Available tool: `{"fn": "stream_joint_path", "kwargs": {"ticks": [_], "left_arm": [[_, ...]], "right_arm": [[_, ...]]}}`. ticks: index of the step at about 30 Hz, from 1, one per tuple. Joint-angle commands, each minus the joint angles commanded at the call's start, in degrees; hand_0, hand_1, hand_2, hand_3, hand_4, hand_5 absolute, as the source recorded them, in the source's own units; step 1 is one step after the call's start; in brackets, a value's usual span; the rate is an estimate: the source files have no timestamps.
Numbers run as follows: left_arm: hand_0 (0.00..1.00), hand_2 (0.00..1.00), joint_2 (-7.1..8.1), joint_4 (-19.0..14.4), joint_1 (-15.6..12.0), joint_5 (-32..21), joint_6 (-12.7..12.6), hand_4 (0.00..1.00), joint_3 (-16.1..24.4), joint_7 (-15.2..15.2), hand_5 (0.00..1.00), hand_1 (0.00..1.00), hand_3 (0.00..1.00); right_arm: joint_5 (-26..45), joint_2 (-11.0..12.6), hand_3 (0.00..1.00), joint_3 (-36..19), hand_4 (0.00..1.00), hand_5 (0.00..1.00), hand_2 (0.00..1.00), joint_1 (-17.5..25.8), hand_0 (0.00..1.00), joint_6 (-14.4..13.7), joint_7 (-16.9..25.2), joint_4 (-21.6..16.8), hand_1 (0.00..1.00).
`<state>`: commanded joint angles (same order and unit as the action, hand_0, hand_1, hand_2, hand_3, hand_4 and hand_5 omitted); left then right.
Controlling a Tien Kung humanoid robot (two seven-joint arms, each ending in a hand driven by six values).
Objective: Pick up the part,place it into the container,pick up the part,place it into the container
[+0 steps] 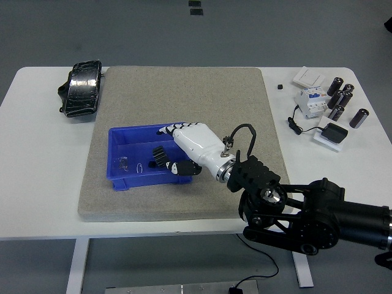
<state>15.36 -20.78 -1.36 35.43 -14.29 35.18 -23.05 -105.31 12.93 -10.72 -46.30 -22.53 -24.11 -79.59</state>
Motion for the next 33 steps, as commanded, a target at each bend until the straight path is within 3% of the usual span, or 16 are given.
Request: {"fn": "stream_joint_path", "kwargs": {"ticks": [8,12,13,23,33], "left_arm": [[0.681,0.604,-0.09,0.0,0.1,-0.1,0.0,0.575,0.0,0.0,0.518,0.663,0.559],[0.681,0.604,-0.06,0.0,0.2,0.0,0.0,0.575,0.0,0.0,0.518,0.663,0.559],[0.681,0.604,-0.04,0.0,0.2,0.0,0.0,0.574,0.0,0.0,0.515,0.663,0.560],[0.680,0.602,-0.17,0.0,0.3,-0.2,0.0,0.564,-0.2,0.1,0.508,0.663,0.559],[0.681,0.600,-0.12,-0.1,0.3,-0.1,-0.2,0.546,-0.1,0.1,0.493,0.663,0.559]], "right_arm": [[3.7,1.5,0.899,-5.5,0.824,0.377,0.852,1.1,0.686,-1.4,1.3,0.1,0.802],[4.5,3.1,0.899,-9.0,0.824,0.377,0.852,1.0,0.686,-2.4,1.3,2.4,0.802],[4.9,3.4,0.867,-9.1,0.810,0.369,0.811,0.7,0.654,-2.4,1.3,3.5,0.749],[9.4,3.1,0.841,-5.2,0.802,0.365,0.789,0.4,0.629,-1.4,2.6,14.8,0.724],[12.5,2.9,0.808,-1.0,0.788,0.361,0.756,0.4,0.592,-1.8,4.2,19.2,0.691]]}}
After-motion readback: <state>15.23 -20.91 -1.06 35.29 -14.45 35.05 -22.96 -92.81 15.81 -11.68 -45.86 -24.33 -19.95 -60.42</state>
